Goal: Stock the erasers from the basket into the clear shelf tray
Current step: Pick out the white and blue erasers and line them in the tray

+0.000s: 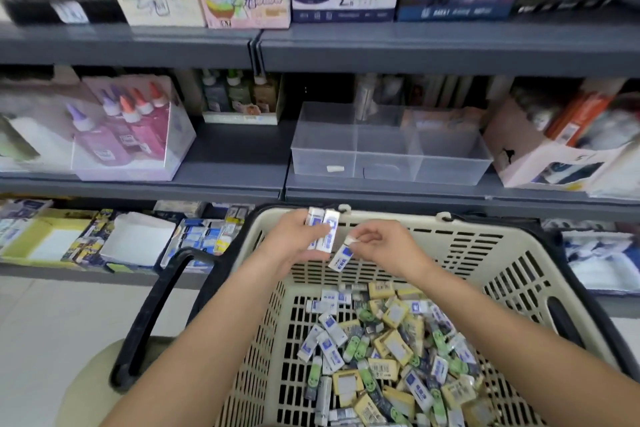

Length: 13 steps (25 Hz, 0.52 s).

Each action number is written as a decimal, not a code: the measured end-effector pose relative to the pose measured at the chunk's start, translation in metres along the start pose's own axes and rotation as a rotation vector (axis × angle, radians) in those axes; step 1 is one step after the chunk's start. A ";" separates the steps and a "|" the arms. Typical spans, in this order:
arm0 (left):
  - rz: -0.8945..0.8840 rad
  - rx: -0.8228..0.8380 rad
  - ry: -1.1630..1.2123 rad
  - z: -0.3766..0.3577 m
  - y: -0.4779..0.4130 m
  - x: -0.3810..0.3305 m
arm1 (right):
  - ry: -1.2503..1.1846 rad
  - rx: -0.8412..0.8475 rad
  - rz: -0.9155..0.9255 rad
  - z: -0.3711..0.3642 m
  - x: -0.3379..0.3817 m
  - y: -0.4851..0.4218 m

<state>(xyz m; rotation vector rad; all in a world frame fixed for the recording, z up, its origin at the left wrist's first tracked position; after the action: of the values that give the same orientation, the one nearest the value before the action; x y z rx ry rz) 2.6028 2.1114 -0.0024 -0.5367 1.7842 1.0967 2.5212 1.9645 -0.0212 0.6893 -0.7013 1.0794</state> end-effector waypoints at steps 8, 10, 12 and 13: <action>-0.250 -0.203 0.119 0.035 -0.018 -0.059 | -0.102 -0.308 0.123 0.066 0.083 -0.067; -0.280 -0.294 0.205 0.039 -0.031 -0.062 | -0.059 -0.343 0.124 0.067 0.097 -0.091; -0.309 -0.375 0.246 0.040 -0.042 -0.064 | 0.000 -0.329 0.136 0.059 0.108 -0.113; -0.321 -0.403 0.260 0.039 -0.048 -0.064 | 0.057 -0.302 0.132 0.054 0.112 -0.123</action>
<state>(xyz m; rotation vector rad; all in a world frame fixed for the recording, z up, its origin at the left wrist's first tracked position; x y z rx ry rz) 2.6871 2.1146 0.0270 -1.2129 1.6179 1.2006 2.6620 1.9433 0.0801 0.3560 -0.8488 1.0801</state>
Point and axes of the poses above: each hand's wrist, its own y-axis away from the middle knuckle, its own z-axis out of the back of the hand, x = y × z, the point moved 3 cm from there along -y, towards the middle knuckle, and after that the axes turned 9 degrees about y, right-handed, at the moved point
